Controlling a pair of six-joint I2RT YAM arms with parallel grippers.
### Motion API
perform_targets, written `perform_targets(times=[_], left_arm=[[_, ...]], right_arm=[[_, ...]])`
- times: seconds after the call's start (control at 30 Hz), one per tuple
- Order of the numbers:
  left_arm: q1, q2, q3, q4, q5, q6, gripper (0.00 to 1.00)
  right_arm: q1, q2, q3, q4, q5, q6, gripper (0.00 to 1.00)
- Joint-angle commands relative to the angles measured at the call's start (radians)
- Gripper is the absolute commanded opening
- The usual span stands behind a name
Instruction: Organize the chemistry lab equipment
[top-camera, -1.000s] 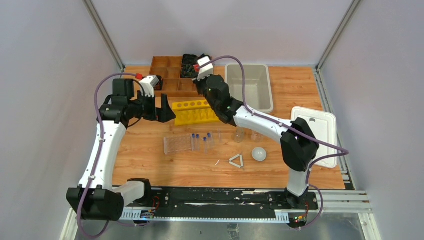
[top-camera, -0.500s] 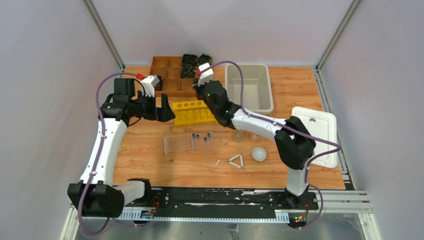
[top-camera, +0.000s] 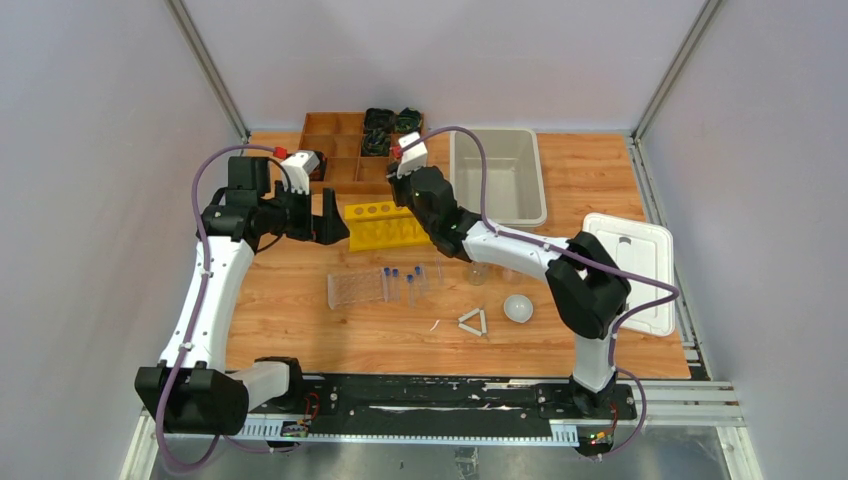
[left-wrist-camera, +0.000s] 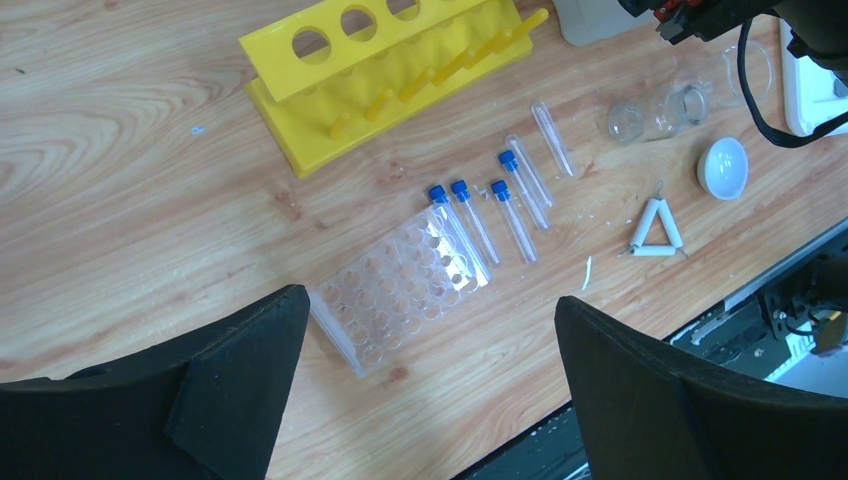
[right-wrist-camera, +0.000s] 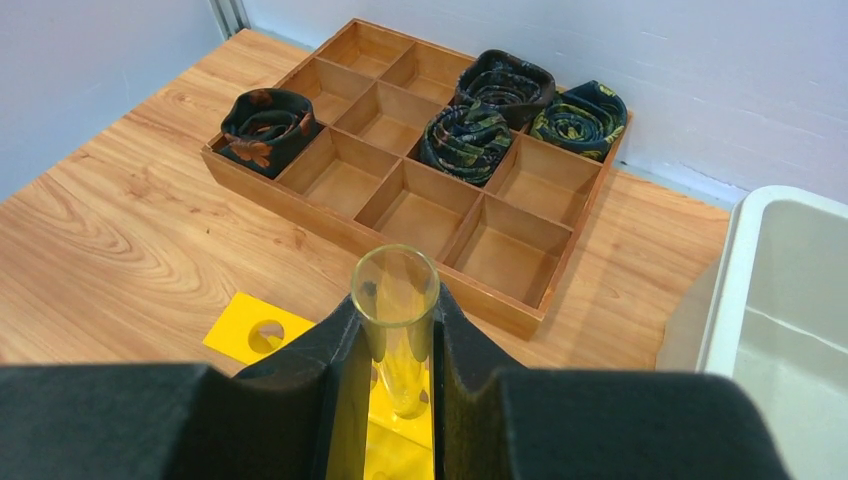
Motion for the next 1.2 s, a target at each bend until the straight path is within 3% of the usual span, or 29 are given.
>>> perform_targets(times=[0.0, 1.17], left_arm=[[0.005, -0.003, 0.014, 0.005, -0.019, 0.030, 1.00], [0.058, 0.022, 0.052, 0.006, -0.017, 0.002, 1.00]], right_arm=[[-0.007, 0.008, -0.017, 0.035, 0.004, 0.010, 0.00], [-0.007, 0.148, -0.027, 0.049, 0.045, -0.016, 0.02]])
